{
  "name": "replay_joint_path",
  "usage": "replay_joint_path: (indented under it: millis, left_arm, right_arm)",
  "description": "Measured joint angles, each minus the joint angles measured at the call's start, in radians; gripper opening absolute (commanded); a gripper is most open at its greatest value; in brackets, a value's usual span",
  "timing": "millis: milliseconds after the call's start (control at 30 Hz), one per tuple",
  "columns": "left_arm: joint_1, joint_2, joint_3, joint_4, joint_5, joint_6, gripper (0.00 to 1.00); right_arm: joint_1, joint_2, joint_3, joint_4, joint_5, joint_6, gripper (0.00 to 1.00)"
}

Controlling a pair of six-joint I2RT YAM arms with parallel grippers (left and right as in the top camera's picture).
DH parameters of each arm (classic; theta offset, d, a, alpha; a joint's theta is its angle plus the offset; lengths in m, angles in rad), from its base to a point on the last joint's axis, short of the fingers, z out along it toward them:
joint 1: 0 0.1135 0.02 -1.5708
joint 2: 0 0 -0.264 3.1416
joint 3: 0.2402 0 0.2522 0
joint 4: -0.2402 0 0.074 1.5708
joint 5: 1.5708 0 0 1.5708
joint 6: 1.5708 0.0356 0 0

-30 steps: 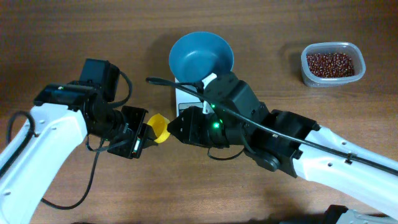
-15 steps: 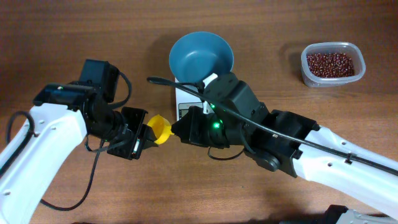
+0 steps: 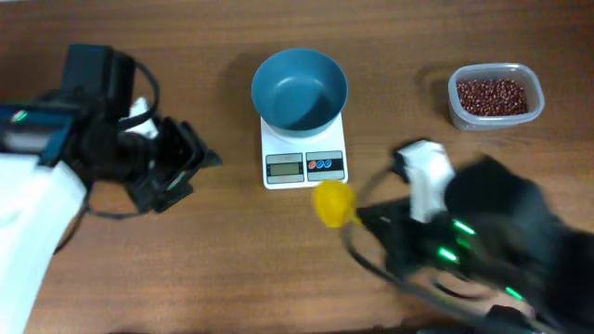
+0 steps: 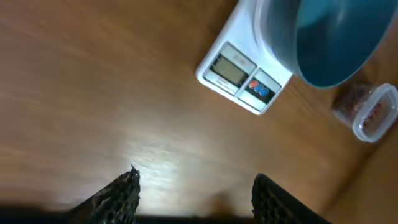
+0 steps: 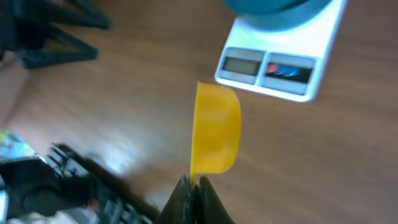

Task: Scoop item into bowl and weigh 50g on scale
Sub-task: 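Move the scoop with the right gripper toward the bean tub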

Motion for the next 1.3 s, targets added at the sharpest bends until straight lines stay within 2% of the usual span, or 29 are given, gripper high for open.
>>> replay_joint_path:
  millis: [33, 67, 100, 233, 333, 467, 533, 600, 733, 833, 967, 1300]
  left_arm:
    - [0.0, -0.046, 0.005, -0.02, -0.045, 0.017, 0.67]
    - [0.0, -0.093, 0.007, -0.053, -0.098, 0.027, 0.77]
    - [0.0, -0.153, 0.007, -0.081, -0.147, 0.035, 0.99]
    - [0.001, -0.291, 0.008, -0.15, -0.332, 0.05, 0.99]
    - [0.001, -0.292, 0.009, -0.171, -0.389, 0.05, 0.99]
    - [0.001, -0.292, 0.009, -0.172, -0.412, 0.05, 0.99]
    - [0.001, -0.291, 0.009, -0.171, -0.412, 0.05, 0.99]
    - [0.001, -0.288, 0.009, -0.164, -0.412, 0.065, 0.99]
    - [0.002, -0.249, 0.01, -0.096, -0.314, 0.349, 0.99]
    - [0.004, -0.236, 0.01, -0.101, -0.291, 0.404, 0.99]
    - [0.003, -0.233, 0.01, -0.1, -0.282, 0.417, 0.99]
    - [0.003, -0.233, 0.01, -0.1, -0.282, 0.425, 0.99]
  right_arm:
    - [0.002, -0.076, 0.002, -0.07, 0.081, -0.026, 0.04]
    - [0.0, -0.125, 0.002, -0.112, 0.139, -0.037, 0.04]
    - [0.0, -0.185, 0.005, -0.164, 0.237, -0.045, 0.04]
    - [0.0, -0.206, 0.152, -0.312, 0.523, -0.061, 0.04]
    - [0.0, -0.183, 0.217, -0.346, 0.628, -0.062, 0.04]
    - [-0.003, -0.026, 0.315, -0.383, 0.697, -0.062, 0.04]
    - [-0.079, 0.106, 0.365, -0.386, 0.69, -0.064, 0.04]
    - [-0.241, 0.228, 0.387, -0.385, 0.592, -0.118, 0.04]
    - [-0.557, 0.338, 0.406, -0.336, 0.33, -0.283, 0.04]
    - [-0.726, 0.393, 0.41, -0.319, 0.261, -0.388, 0.04]
    - [-0.774, 0.448, 0.41, -0.285, 0.132, -0.452, 0.04]
    - [-0.774, 0.45, 0.41, -0.286, -0.164, -0.462, 0.04]
